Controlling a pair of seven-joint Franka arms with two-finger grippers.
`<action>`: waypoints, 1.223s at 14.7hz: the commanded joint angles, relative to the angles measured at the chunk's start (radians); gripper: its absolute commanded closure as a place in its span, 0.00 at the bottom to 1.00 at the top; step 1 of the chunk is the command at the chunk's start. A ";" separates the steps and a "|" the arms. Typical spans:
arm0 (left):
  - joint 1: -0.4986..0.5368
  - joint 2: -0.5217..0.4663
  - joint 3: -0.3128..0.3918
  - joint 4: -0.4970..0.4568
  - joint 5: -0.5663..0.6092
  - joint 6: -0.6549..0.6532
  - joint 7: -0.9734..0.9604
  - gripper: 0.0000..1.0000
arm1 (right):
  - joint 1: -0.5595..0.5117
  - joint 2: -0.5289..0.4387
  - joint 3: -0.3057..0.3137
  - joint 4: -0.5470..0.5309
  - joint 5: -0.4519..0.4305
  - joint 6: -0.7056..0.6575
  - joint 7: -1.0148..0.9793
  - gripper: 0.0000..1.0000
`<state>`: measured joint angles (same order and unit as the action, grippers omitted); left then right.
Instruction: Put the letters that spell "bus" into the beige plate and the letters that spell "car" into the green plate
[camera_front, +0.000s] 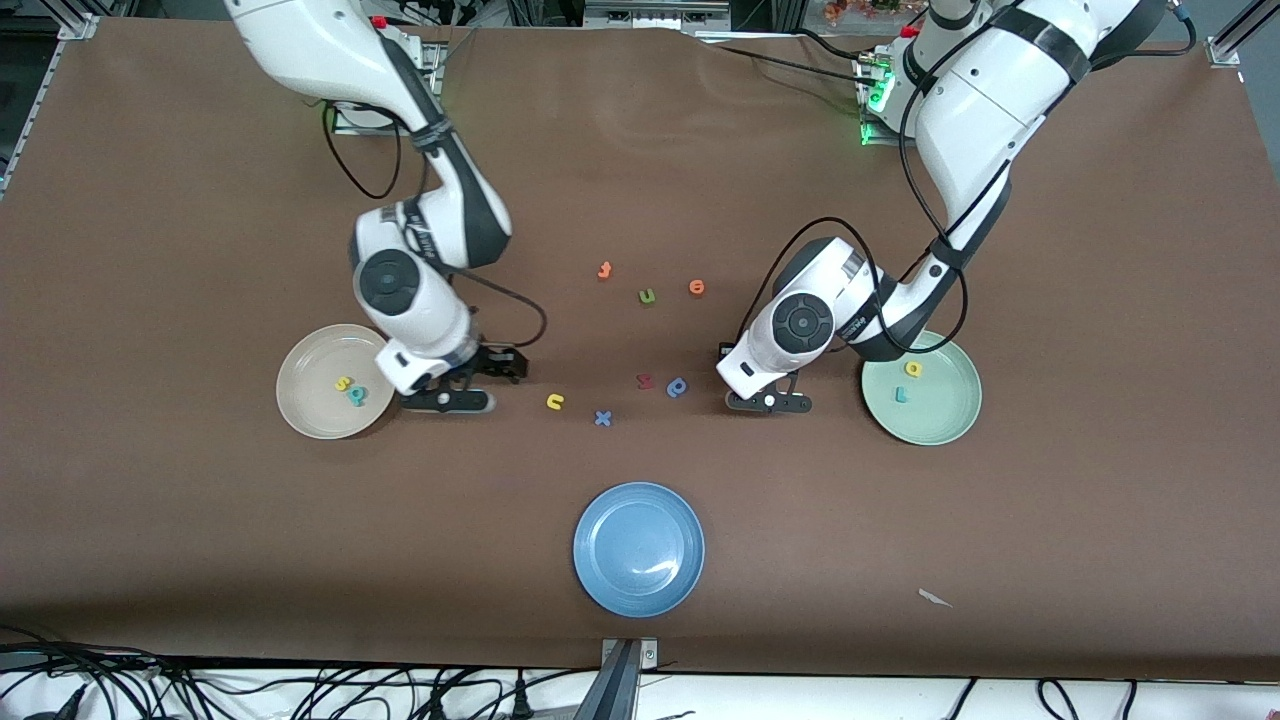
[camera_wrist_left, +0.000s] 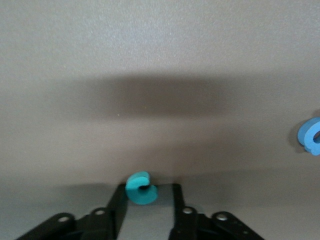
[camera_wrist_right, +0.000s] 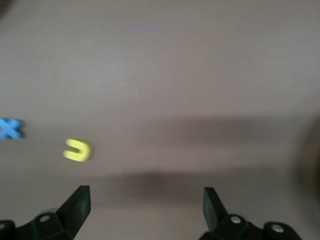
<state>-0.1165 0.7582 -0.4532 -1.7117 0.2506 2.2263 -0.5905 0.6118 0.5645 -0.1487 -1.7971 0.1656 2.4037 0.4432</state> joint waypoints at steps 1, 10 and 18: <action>0.005 0.009 0.004 0.006 0.007 0.009 0.060 0.88 | 0.040 0.092 -0.009 0.119 0.008 -0.023 0.149 0.00; 0.093 -0.141 0.002 0.026 0.010 -0.233 0.067 0.95 | 0.065 0.253 -0.009 0.304 0.009 -0.080 0.307 0.05; 0.371 -0.160 0.004 -0.008 0.010 -0.300 0.503 0.89 | 0.072 0.273 -0.009 0.306 0.015 -0.077 0.305 0.36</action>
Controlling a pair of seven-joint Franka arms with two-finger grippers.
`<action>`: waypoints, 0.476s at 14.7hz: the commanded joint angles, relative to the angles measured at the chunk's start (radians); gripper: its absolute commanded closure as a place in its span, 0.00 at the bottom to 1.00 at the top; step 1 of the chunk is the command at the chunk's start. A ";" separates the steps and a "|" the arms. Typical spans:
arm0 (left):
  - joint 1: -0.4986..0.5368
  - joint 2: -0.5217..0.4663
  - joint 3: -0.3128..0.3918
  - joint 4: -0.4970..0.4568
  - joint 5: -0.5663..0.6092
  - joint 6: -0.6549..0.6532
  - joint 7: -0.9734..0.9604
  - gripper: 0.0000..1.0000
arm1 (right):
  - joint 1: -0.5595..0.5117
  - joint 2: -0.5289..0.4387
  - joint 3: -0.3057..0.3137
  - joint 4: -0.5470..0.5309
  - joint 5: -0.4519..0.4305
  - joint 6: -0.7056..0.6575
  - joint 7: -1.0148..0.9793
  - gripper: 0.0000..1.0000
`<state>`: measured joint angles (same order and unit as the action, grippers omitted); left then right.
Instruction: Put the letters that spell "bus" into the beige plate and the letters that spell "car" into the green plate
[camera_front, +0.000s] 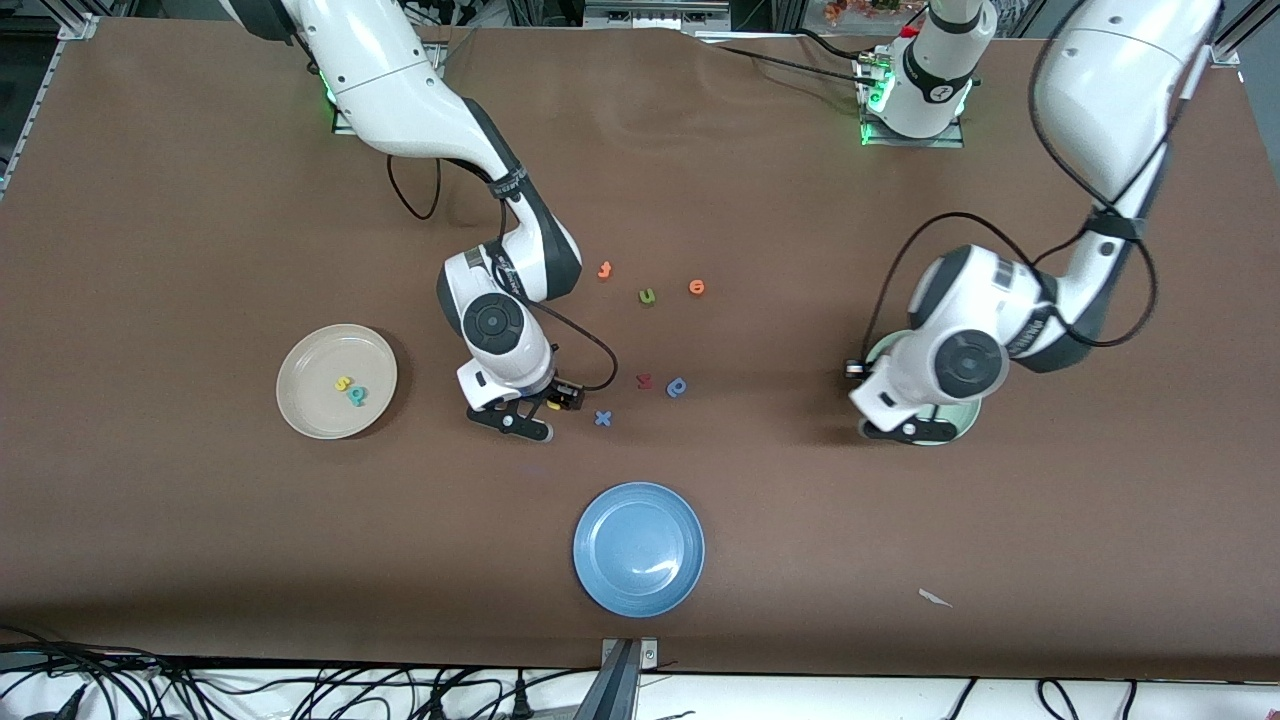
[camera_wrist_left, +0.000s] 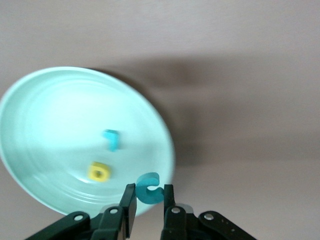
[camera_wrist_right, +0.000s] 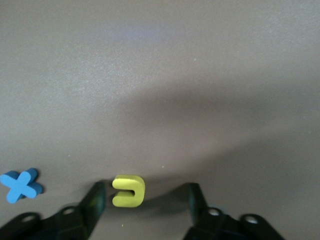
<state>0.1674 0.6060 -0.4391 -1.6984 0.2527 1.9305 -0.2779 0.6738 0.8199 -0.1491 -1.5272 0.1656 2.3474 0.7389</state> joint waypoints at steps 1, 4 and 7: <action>0.122 0.006 -0.010 -0.017 0.008 0.004 0.283 0.89 | 0.010 0.018 -0.007 0.036 0.015 -0.020 0.010 0.41; 0.187 0.050 -0.007 -0.012 0.011 0.053 0.379 0.89 | 0.010 0.018 -0.007 0.036 0.015 -0.020 0.008 0.54; 0.199 0.077 -0.004 -0.012 0.045 0.081 0.390 0.88 | 0.010 0.019 -0.007 0.036 0.015 -0.014 0.007 0.62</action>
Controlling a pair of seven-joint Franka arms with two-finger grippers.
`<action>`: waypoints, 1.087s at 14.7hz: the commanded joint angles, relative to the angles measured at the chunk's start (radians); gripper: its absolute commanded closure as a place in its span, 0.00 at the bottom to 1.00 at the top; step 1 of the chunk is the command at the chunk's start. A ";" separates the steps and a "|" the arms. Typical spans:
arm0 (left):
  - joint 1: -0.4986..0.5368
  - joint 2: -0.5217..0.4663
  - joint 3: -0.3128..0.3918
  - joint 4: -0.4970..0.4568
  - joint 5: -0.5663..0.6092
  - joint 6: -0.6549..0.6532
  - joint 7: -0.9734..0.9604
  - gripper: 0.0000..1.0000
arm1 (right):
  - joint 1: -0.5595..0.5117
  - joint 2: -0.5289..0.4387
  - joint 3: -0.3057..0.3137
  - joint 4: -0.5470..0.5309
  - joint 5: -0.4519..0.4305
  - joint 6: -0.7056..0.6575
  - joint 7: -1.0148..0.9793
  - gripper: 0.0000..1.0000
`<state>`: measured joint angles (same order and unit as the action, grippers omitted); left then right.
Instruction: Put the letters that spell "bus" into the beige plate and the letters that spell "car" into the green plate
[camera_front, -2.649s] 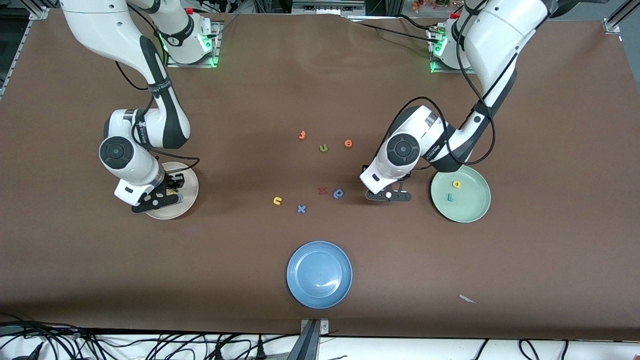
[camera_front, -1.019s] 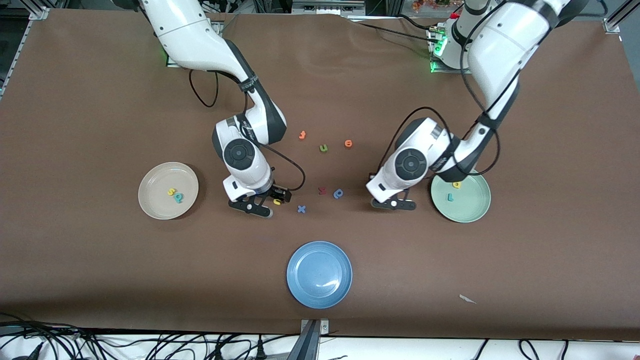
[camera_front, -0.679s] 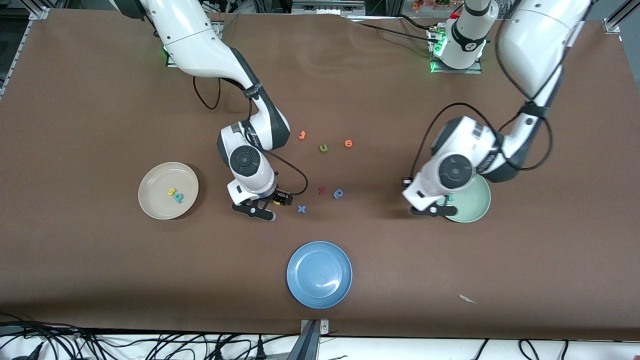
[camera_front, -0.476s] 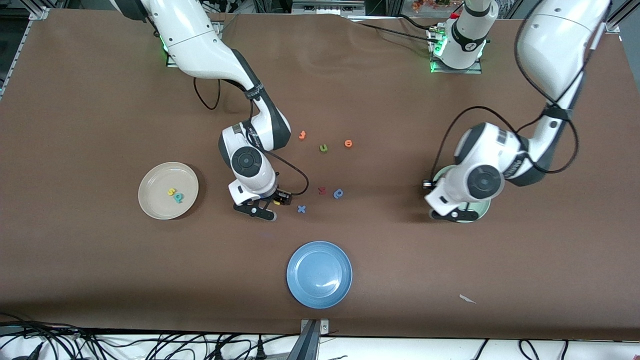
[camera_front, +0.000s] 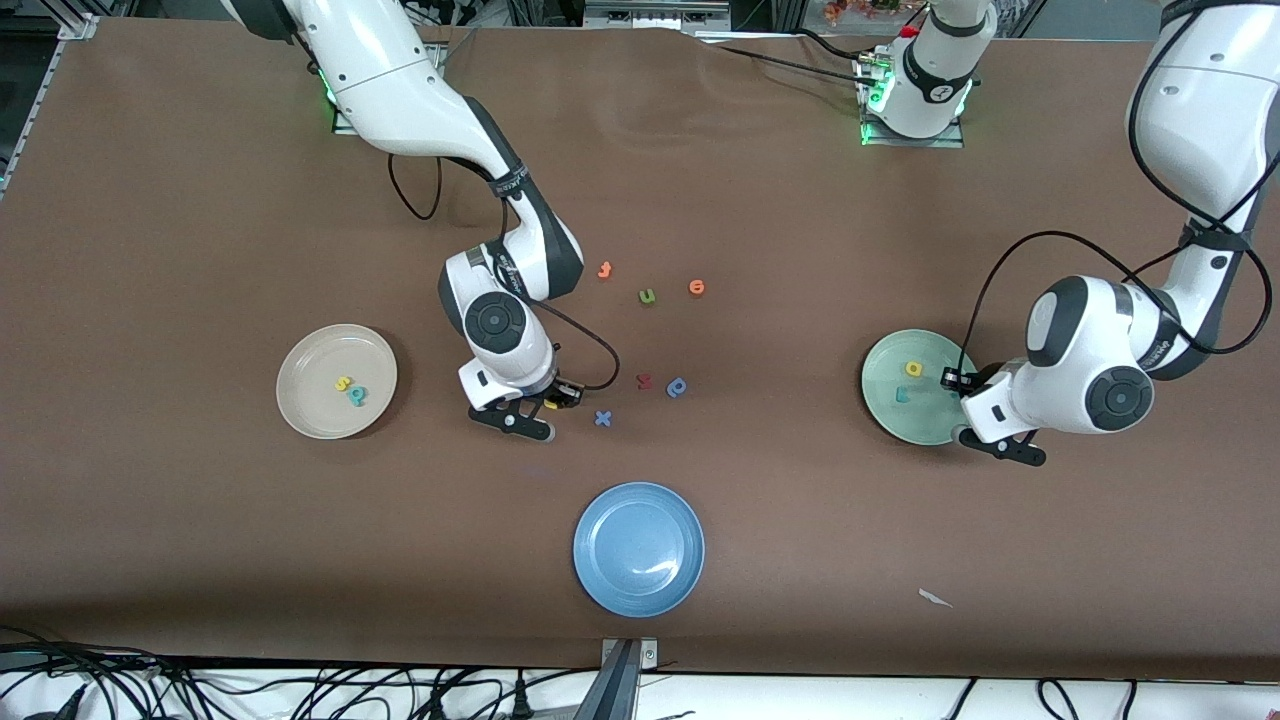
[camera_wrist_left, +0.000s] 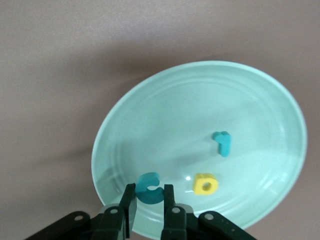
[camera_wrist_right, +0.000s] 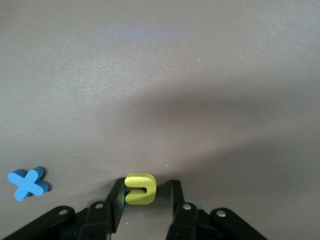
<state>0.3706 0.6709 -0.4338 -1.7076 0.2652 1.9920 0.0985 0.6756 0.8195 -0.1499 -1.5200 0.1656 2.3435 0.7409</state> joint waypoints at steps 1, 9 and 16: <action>-0.009 0.012 -0.010 -0.003 0.032 0.017 0.012 0.77 | 0.009 0.024 -0.007 0.029 0.015 -0.009 0.006 0.64; -0.012 -0.080 -0.055 0.019 0.015 -0.077 -0.005 0.00 | -0.004 0.021 -0.010 0.110 0.012 -0.114 -0.005 0.78; -0.012 -0.306 -0.163 0.078 0.006 -0.338 -0.083 0.00 | -0.028 -0.083 -0.100 0.071 0.000 -0.297 -0.314 0.79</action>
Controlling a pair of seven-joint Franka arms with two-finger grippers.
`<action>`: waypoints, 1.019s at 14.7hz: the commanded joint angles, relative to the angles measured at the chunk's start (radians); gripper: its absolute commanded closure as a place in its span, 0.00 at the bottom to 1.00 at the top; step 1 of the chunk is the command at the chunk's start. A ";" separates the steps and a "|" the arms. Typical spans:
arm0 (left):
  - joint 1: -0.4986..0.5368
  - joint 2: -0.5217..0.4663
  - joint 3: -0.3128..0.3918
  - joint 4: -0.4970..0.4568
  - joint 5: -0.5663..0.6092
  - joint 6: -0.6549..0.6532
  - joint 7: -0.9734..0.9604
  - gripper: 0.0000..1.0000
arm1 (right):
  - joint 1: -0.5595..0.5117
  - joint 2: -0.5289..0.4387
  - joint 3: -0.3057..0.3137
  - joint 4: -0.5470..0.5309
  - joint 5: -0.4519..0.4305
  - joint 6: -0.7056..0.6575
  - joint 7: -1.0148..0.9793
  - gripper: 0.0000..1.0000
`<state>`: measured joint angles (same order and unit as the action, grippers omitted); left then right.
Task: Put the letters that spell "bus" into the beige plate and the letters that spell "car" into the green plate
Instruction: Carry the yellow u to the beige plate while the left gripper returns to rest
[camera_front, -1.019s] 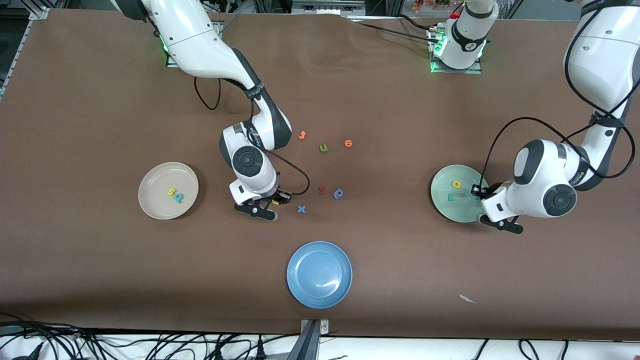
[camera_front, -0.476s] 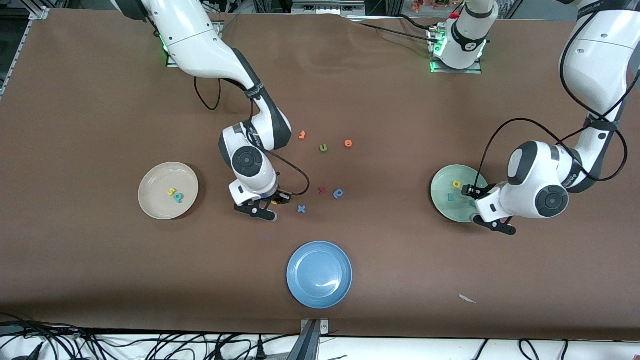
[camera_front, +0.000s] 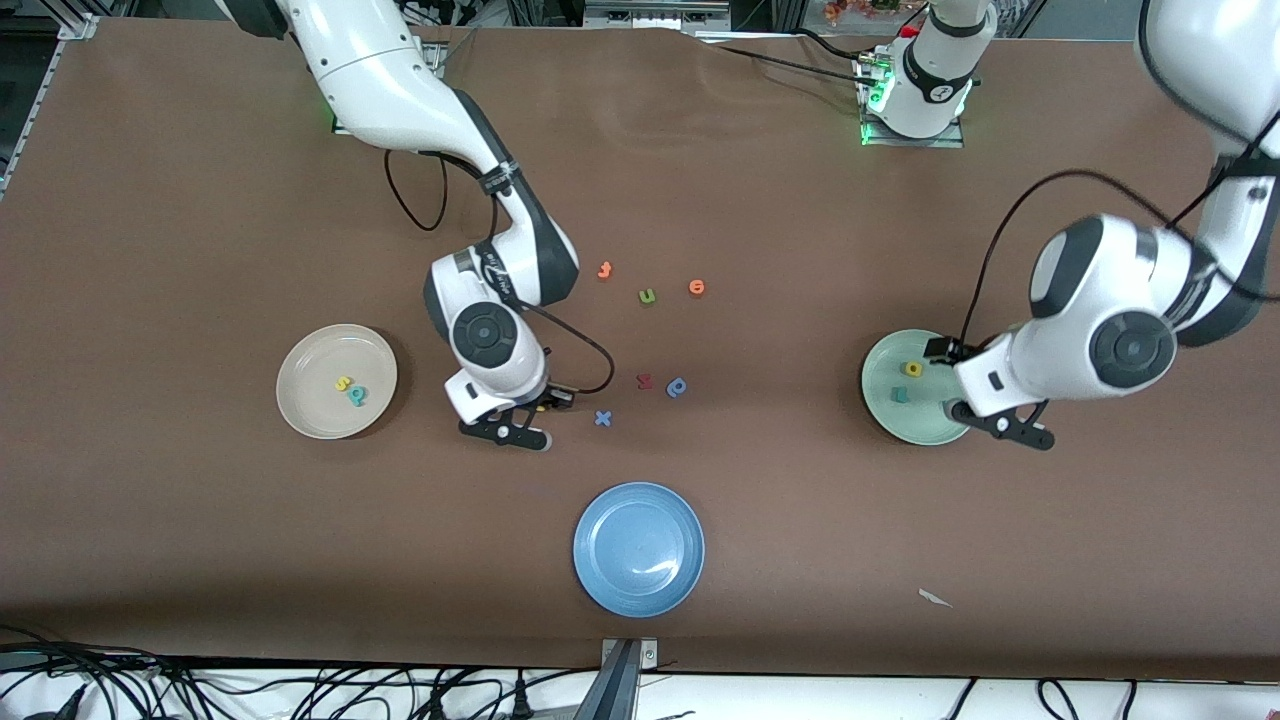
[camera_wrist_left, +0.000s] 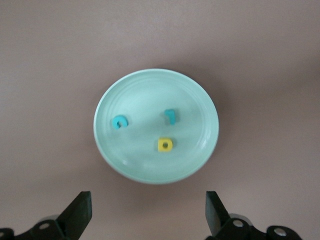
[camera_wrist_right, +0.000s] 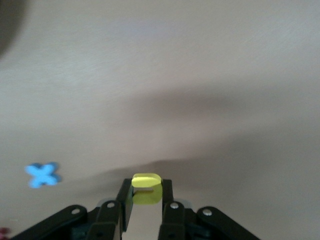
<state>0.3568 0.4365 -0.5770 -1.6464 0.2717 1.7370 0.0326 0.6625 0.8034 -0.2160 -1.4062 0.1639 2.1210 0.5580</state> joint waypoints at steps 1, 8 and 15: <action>0.010 -0.088 -0.033 0.051 -0.018 -0.123 -0.019 0.00 | -0.015 -0.098 -0.058 -0.081 0.000 -0.084 -0.192 0.79; -0.088 -0.181 0.058 0.286 -0.156 -0.390 0.003 0.00 | -0.015 -0.283 -0.241 -0.384 0.000 -0.023 -0.643 0.79; -0.412 -0.356 0.481 0.098 -0.267 -0.222 0.007 0.00 | -0.017 -0.316 -0.281 -0.616 0.052 0.278 -0.803 0.32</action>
<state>0.0272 0.1856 -0.2194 -1.4010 0.0636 1.4154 0.0242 0.6337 0.5360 -0.4947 -1.9670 0.1751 2.3690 -0.2122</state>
